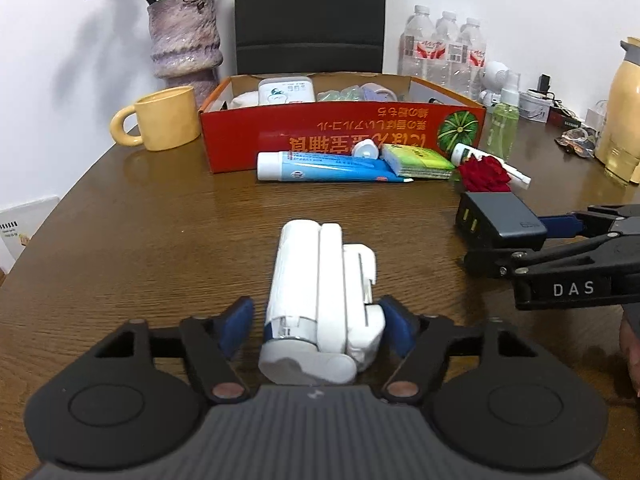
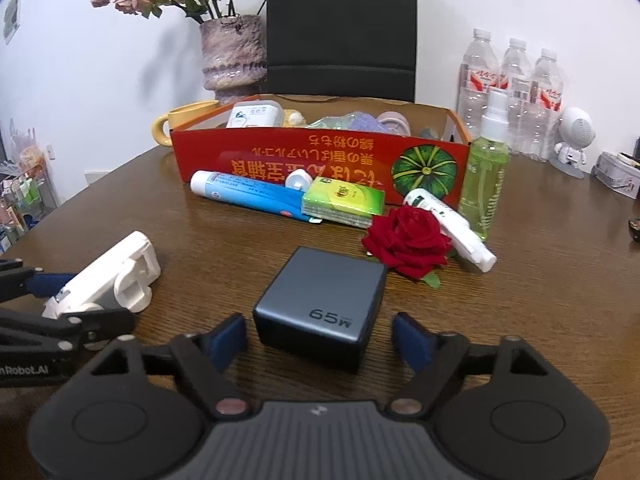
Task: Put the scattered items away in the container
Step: 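Grasp the white plastic holder with the left tool while the right tool grasps the black charger, then carry the white holder and black charger with both tools over the box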
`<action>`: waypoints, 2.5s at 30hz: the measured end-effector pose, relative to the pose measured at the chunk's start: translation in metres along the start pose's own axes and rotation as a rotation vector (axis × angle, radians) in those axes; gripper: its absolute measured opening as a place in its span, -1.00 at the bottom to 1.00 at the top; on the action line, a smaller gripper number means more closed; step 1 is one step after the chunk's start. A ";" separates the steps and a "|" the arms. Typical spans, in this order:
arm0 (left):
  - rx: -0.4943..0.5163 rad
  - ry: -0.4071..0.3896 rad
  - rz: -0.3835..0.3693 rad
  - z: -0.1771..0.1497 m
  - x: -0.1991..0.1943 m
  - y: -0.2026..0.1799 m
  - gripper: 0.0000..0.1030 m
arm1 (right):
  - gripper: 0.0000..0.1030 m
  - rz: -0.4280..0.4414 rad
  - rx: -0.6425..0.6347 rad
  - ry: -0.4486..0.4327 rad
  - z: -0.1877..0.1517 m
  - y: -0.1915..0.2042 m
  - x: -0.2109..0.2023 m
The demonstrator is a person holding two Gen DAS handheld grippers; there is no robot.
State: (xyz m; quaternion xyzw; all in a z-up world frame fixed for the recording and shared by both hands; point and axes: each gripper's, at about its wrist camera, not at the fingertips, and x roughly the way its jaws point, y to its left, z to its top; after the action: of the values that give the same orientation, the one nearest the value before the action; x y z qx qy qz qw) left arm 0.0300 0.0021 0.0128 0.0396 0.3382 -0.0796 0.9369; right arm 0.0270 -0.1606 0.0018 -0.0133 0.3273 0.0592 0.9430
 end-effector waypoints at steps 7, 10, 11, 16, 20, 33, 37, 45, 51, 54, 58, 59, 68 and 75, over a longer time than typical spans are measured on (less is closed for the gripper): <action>-0.002 -0.008 0.062 0.000 0.003 -0.003 0.78 | 0.61 -0.028 0.019 0.001 0.002 -0.003 0.004; 0.029 -0.019 0.101 -0.002 0.003 -0.008 0.97 | 0.61 -0.037 0.003 0.005 0.002 0.000 0.005; 0.020 -0.013 0.104 -0.001 0.003 -0.007 0.97 | 0.62 -0.034 0.003 0.005 0.002 0.000 0.005; -0.039 0.016 0.061 0.001 0.007 0.004 1.00 | 0.63 -0.039 0.009 0.006 0.002 -0.001 0.005; -0.049 0.012 0.048 -0.001 0.009 0.005 1.00 | 0.83 -0.048 0.017 0.015 0.003 -0.002 0.007; -0.040 0.010 0.034 -0.001 0.009 0.001 1.00 | 1.00 -0.133 0.090 0.026 -0.001 -0.003 0.007; -0.042 0.006 0.038 0.000 0.009 -0.002 1.00 | 1.00 -0.164 0.116 0.025 0.002 -0.003 0.012; -0.065 -0.041 0.054 -0.008 -0.008 -0.011 0.07 | 0.02 -0.225 0.115 -0.022 -0.004 0.009 0.001; -0.164 -0.004 -0.067 -0.004 -0.034 0.009 0.07 | 0.01 -0.178 0.130 0.039 -0.014 0.014 -0.026; -0.154 -0.034 -0.071 0.021 -0.037 0.017 0.07 | 0.01 -0.152 0.140 0.044 -0.008 0.016 -0.036; -0.133 -0.068 -0.087 0.065 -0.028 0.032 0.07 | 0.01 -0.125 0.112 0.011 0.018 0.016 -0.045; -0.120 -0.079 -0.082 0.081 -0.020 0.036 0.07 | 0.01 -0.114 0.114 -0.005 0.027 0.014 -0.048; -0.104 0.025 -0.038 0.210 0.110 0.065 0.07 | 0.01 -0.138 0.083 -0.048 0.160 -0.024 0.012; -0.089 0.155 -0.039 0.238 0.178 0.078 0.07 | 0.01 -0.162 0.150 0.171 0.211 -0.056 0.115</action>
State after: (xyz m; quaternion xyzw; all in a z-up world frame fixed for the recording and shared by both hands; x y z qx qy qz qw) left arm 0.3277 0.0271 0.0833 -0.0026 0.4136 -0.0793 0.9070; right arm 0.2535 -0.1912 0.0952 0.0259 0.4078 -0.0430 0.9117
